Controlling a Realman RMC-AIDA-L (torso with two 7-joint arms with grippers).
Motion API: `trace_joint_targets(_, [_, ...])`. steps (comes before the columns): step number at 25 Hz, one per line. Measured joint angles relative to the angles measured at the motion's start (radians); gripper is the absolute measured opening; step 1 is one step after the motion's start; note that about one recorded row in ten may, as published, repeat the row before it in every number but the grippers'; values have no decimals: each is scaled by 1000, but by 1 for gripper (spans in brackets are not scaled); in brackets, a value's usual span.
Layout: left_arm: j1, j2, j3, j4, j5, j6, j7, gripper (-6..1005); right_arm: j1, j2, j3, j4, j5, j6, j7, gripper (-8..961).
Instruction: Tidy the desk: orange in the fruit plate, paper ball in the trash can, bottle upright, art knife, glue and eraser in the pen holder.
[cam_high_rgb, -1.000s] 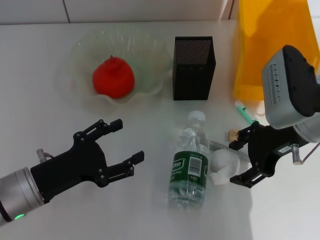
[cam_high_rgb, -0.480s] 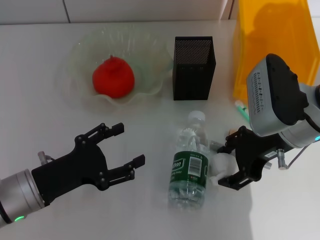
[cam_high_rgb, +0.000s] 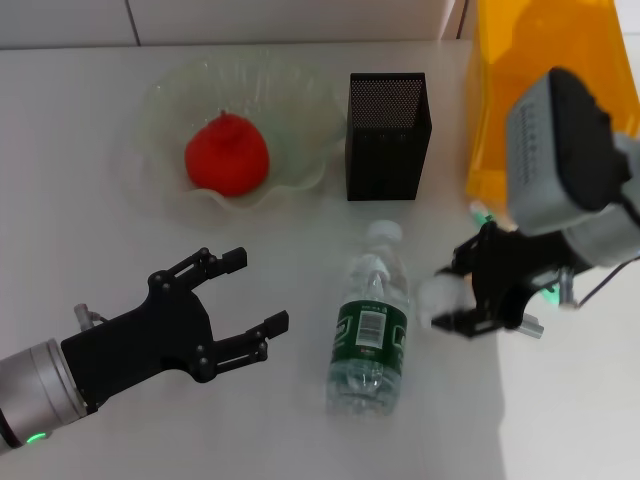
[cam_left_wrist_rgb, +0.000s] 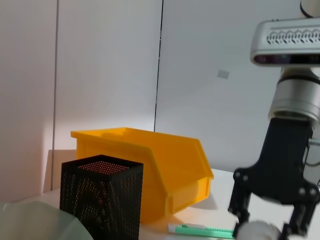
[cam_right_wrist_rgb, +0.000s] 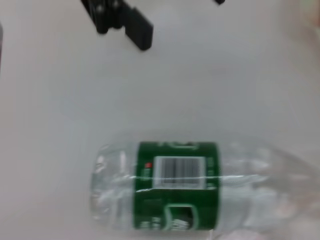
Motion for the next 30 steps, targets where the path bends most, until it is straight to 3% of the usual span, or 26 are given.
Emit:
trace_joint_targets(5, [-4, 1, 2, 2, 0, 4, 0, 863, -11, -1, 207, -180, 5, -40, 101, 520])
trace_joint_targets(6, [-5, 1, 3, 1, 0, 4, 0, 863, -9, -1, 304, -223, 8, 12, 143, 520])
trace_joint_targets(9, [-6, 1, 3, 0, 0, 4, 0, 863, -6, -2, 371, -229, 8, 109, 158, 523])
trace_joint_targets(11, [-7, 1, 3, -1, 0, 4, 0, 862, 1, -4, 410, -173, 4, 267, 161, 525])
trace_joint_targets(13, [-8, -1, 8, -1, 0, 3, 2, 862, 7, -5, 412, -145, -2, 307, 162, 527])
trace_joint_targets(16, [-9, -3, 9, -1, 0, 4, 2, 862, 51, -5, 413, 3, -24, 445, 164, 529])
trace_joint_targets(21, [-7, -2, 4, 3, 0, 5, 0, 862, 81, -6, 410, 89, -29, 497, 161, 534])
trace_joint_targets(26, [-1, -2, 2, 9, 0, 7, 0, 862, 82, -5, 410, 88, -30, 481, 167, 538])
trace_joint_targets(30, [-4, -2, 1, 9, 0, 10, 0, 863, 79, -5, 414, 82, -30, 470, 174, 700])
